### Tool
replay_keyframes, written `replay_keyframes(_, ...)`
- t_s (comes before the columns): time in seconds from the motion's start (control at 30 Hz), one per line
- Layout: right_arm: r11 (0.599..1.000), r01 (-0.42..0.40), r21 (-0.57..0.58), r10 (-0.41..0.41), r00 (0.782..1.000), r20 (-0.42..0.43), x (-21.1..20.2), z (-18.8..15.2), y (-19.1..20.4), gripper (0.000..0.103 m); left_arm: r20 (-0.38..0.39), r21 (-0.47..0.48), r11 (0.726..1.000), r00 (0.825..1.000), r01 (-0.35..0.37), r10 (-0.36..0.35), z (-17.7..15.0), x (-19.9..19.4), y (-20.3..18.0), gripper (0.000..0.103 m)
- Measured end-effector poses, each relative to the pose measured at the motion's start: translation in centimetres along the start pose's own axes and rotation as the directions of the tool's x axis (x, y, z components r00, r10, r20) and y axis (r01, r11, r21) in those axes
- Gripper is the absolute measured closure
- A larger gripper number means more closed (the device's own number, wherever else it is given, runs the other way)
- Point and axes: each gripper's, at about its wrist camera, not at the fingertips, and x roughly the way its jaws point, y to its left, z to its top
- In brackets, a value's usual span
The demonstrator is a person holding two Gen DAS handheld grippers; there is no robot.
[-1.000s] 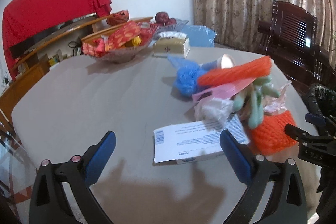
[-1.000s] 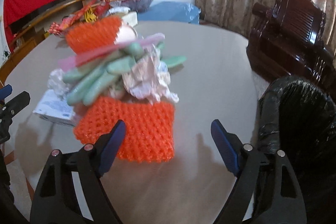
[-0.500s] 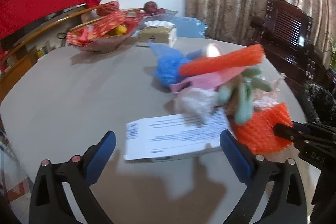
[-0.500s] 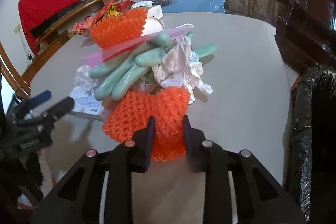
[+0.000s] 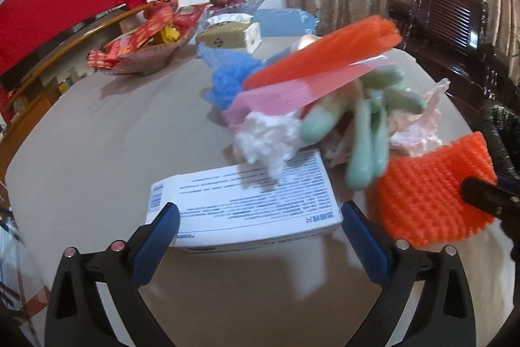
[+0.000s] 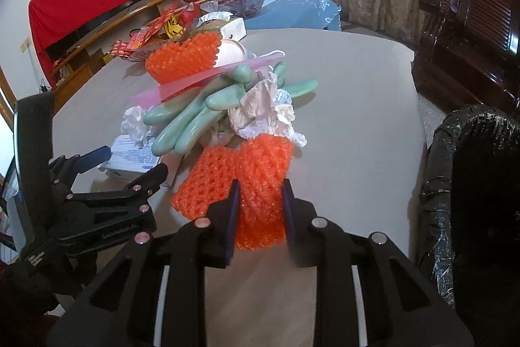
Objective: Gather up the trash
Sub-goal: 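Grasp the orange foam net with the right gripper while the left approaches the leaflet, then grasp the white paper leaflet with the left gripper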
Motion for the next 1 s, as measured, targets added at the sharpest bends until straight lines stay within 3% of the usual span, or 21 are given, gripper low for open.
replay_keyframes(0.2, 1.0, -0.004, -0.005, 0.004, 1.0, -0.005, 0.3, 0.0, 0.2, 0.079, -0.039, -0.047, 0.998, 0.999, -0.035, 0.033, -0.8, -0.6, 3.1, 0.006)
replay_keyframes(0.4, 1.0, -0.009, -0.012, 0.009, 1.0, -0.011, 0.6, -0.1, 0.4, 0.079, -0.055, -0.113, 0.984, 0.99, -0.136, 0.13, -2.0, -1.3, 7.0, 0.006)
replay_keyframes(0.63, 1.0, 0.005, 0.005, -0.005, 1.0, 0.011, 0.2, 0.6, -0.2, 0.079, -0.025, -0.153, 0.986, 0.998, -0.059, 0.055, -0.7, -1.1, 5.7, 0.006)
replay_keyframes(0.87, 1.0, 0.011, 0.01, -0.011, 1.0, 0.001, 0.5, 0.5, -0.4, 0.079, -0.032, -0.194, 0.969, 0.988, -0.153, 0.15, 1.1, 1.5, 5.0, 0.006)
replay_keyframes(1.0, 1.0, 0.009, 0.01, -0.009, 1.0, -0.007, 0.8, 0.5, -0.3, 0.079, -0.058, -0.222, 0.961, 0.986, -0.167, 0.158, 1.2, 2.5, 5.7, 0.006)
